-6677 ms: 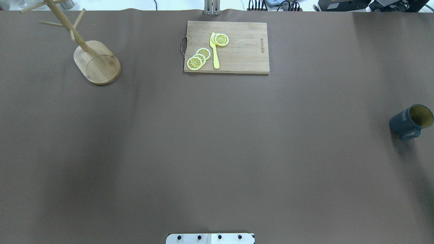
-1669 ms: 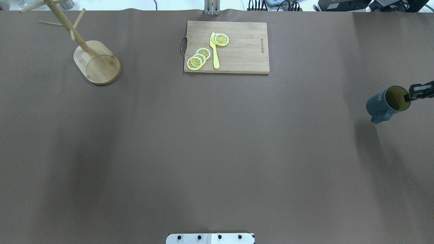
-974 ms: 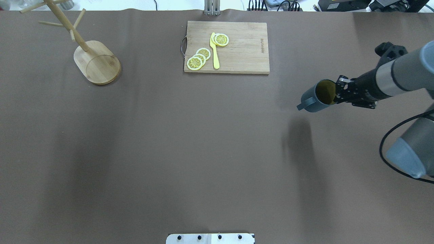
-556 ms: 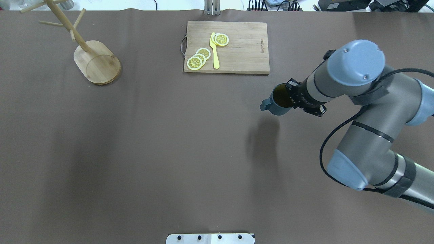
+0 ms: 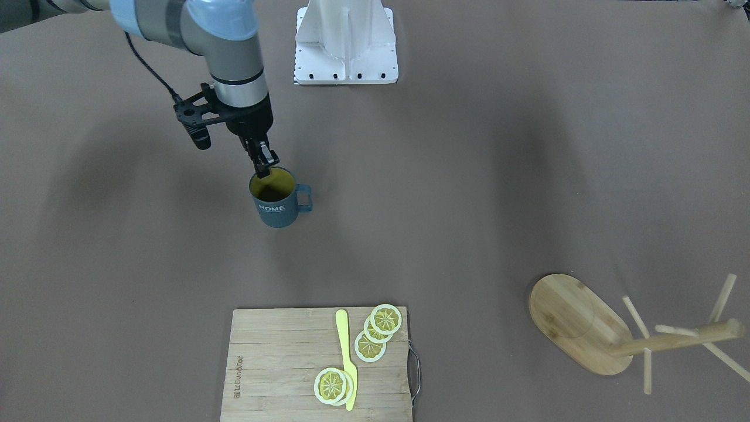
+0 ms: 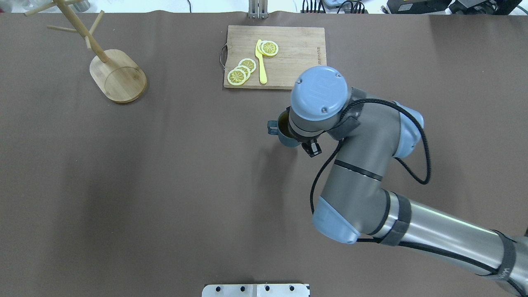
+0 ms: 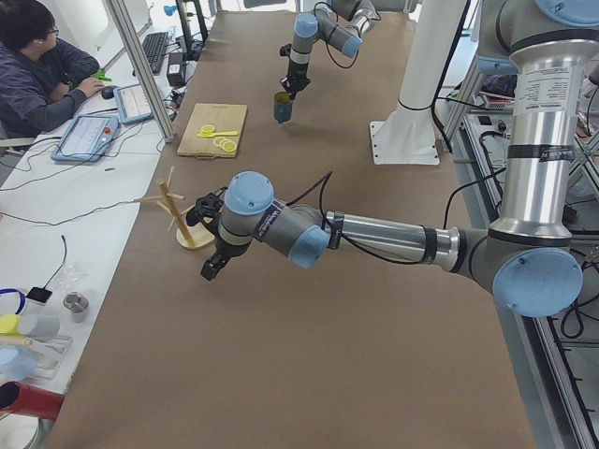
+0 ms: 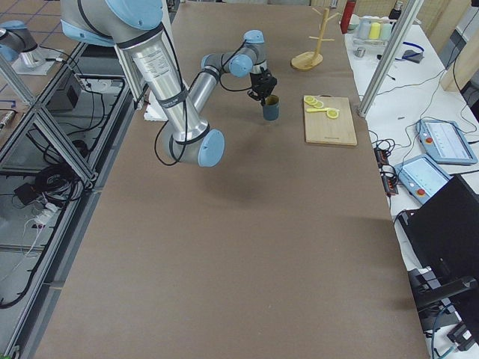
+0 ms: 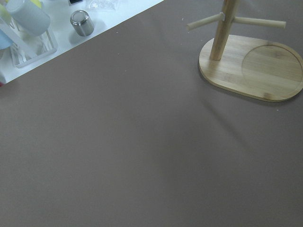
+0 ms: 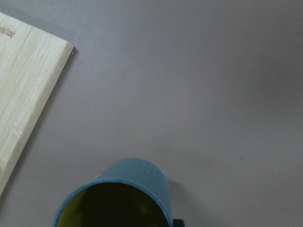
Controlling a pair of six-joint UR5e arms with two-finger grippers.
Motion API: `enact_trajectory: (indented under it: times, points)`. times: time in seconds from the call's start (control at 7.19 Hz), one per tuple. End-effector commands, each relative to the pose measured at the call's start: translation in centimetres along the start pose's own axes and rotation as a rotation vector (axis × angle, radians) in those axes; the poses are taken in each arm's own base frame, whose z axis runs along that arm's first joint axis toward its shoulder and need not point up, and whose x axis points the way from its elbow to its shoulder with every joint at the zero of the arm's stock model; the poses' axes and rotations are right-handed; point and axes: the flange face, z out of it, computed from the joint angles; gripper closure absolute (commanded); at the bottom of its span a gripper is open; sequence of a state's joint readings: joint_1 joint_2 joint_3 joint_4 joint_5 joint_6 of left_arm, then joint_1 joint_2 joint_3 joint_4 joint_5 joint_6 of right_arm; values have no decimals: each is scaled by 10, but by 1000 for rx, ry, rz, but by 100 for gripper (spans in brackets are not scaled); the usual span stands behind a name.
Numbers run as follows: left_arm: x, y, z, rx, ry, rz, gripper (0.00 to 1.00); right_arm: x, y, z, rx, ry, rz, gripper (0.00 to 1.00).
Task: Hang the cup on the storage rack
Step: 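Lower the mug near the cutting board and open the right gripper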
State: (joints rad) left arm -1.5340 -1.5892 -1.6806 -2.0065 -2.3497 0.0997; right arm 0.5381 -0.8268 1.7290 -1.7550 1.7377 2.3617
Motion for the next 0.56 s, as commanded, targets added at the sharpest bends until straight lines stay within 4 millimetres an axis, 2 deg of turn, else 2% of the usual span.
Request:
enact_trajectory:
  times: [0.0,0.14,0.42]
  points:
    - [0,-1,-1,2,-1,3,1,-31,60,3,3,18,119,100]
    - [0,-2,-1,2,-1,1,1,-26,68,6,0,29,112,100]
    - [1,-3,-2,6,-2,-20,1,-14,88,23,8,57,111,91]
